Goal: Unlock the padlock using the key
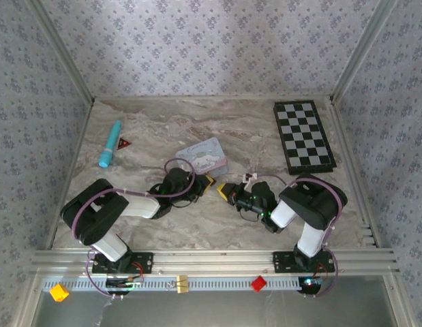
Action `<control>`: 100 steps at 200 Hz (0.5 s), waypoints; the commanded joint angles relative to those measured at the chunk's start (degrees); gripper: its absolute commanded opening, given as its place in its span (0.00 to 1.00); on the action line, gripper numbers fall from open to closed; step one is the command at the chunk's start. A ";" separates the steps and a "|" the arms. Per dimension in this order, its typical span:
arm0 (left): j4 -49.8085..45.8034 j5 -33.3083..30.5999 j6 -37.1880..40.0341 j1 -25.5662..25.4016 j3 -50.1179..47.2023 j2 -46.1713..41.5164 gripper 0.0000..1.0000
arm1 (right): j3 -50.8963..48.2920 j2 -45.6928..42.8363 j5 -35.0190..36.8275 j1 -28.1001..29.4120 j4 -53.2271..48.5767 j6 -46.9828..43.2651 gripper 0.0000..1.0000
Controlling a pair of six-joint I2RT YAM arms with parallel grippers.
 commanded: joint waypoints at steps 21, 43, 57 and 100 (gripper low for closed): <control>2.15 2.37 -1.59 -0.58 -0.59 -2.86 0.00 | 1.82 0.59 -1.31 -0.81 1.41 -0.11 0.00; 1.92 2.24 -1.48 -0.59 -0.75 -3.52 0.00 | 1.91 1.30 -2.42 -1.74 1.50 -0.34 0.00; 1.57 2.26 -1.06 -0.60 -0.79 -3.92 0.00 | 2.90 2.02 -4.97 -2.78 1.52 -0.76 0.00; 2.11 2.21 -0.96 -0.62 -0.94 -4.56 0.00 | 3.43 1.65 -7.19 -4.47 1.47 -1.26 0.00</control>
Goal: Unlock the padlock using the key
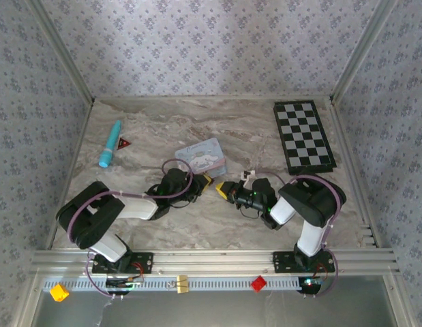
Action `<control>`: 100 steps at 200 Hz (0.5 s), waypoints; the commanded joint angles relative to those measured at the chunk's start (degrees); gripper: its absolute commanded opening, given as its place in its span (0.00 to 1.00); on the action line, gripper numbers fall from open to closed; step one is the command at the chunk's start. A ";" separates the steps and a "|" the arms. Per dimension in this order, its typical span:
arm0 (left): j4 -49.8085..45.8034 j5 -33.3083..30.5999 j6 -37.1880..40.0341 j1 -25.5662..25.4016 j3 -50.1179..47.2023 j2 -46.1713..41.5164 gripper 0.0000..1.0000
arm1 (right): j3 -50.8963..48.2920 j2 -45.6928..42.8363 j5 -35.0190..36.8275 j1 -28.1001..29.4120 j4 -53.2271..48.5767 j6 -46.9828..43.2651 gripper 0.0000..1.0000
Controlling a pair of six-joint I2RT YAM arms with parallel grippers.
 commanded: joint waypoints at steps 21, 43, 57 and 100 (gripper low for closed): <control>3.92 3.47 -0.29 -0.82 0.14 -2.35 0.00 | 2.08 0.96 -1.28 -2.16 1.44 -0.16 0.00; 3.92 3.72 -0.17 -1.01 0.41 -2.68 0.00 | 2.68 0.71 -1.62 -2.22 1.46 0.19 0.00; 4.25 3.56 -0.17 -1.03 0.41 -2.88 0.00 | 3.03 0.41 -1.79 -2.17 1.45 0.68 0.00; 5.66 3.72 0.01 -1.48 0.93 -3.05 0.00 | 4.55 -0.69 -2.65 -2.00 1.45 1.47 0.00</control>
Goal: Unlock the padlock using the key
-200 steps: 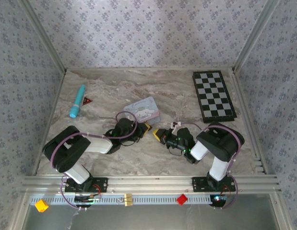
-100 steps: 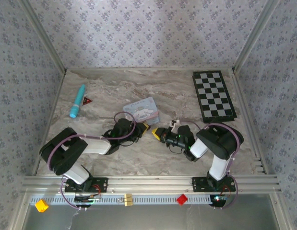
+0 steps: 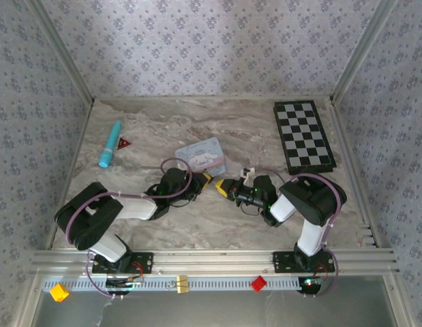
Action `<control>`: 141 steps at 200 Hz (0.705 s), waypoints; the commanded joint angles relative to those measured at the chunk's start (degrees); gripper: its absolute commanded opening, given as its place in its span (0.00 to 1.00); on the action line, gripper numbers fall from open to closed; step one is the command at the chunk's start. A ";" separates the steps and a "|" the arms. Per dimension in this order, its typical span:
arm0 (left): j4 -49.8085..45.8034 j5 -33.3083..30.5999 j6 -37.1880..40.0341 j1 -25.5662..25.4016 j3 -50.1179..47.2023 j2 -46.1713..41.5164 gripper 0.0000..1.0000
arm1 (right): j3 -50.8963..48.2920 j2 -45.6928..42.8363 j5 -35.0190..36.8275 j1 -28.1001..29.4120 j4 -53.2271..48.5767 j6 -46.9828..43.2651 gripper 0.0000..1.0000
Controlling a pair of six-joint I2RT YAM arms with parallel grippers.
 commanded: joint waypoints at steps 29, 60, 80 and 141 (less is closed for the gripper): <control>5.35 5.39 0.19 -1.65 1.30 -1.75 0.00 | 3.51 -1.86 0.30 -0.21 1.50 0.87 0.00; 6.39 5.56 -0.08 -1.86 1.29 -1.26 0.00 | 3.99 -2.26 0.04 -0.24 1.52 0.81 0.00; 6.26 5.56 0.08 -2.04 1.36 -1.05 0.00 | 4.38 -2.30 -0.30 -0.26 1.50 1.07 0.00; 3.53 4.61 1.37 -2.19 1.12 -0.18 0.00 | 1.97 -3.73 1.39 0.21 1.47 -0.99 0.00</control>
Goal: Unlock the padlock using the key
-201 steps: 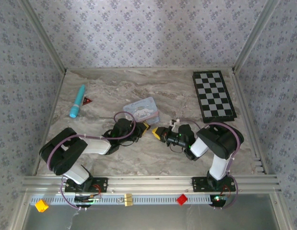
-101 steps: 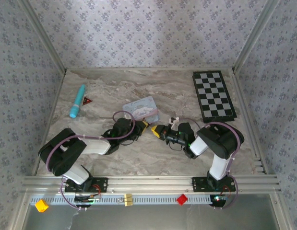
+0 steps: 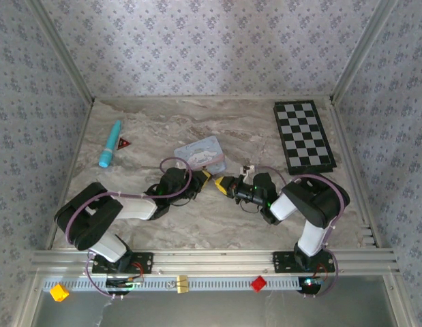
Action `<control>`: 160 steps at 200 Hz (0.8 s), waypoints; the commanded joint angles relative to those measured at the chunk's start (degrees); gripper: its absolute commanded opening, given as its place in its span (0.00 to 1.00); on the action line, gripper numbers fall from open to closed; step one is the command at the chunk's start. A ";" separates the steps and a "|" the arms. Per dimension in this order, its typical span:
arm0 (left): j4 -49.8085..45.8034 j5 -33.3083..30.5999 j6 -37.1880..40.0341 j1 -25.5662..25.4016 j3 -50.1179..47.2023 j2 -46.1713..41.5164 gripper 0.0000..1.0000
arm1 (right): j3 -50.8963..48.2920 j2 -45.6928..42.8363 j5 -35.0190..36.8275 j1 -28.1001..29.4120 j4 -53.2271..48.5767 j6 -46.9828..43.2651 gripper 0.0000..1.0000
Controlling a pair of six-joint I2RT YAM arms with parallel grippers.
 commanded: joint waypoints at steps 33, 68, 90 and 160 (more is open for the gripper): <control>2.29 6.08 1.37 -2.15 1.12 1.19 0.00 | -0.37 -0.87 2.69 1.95 3.93 -3.03 0.00; 1.52 5.78 0.98 -2.29 0.81 2.61 0.04 | -0.81 0.05 3.77 2.95 3.97 -4.09 0.00; 1.50 5.43 0.62 -2.30 0.33 3.25 0.10 | -0.57 0.98 3.48 3.27 3.93 -4.14 0.00; 2.47 4.87 0.53 -2.31 0.47 4.97 0.27 | -0.11 3.57 4.00 4.68 3.91 -4.01 0.00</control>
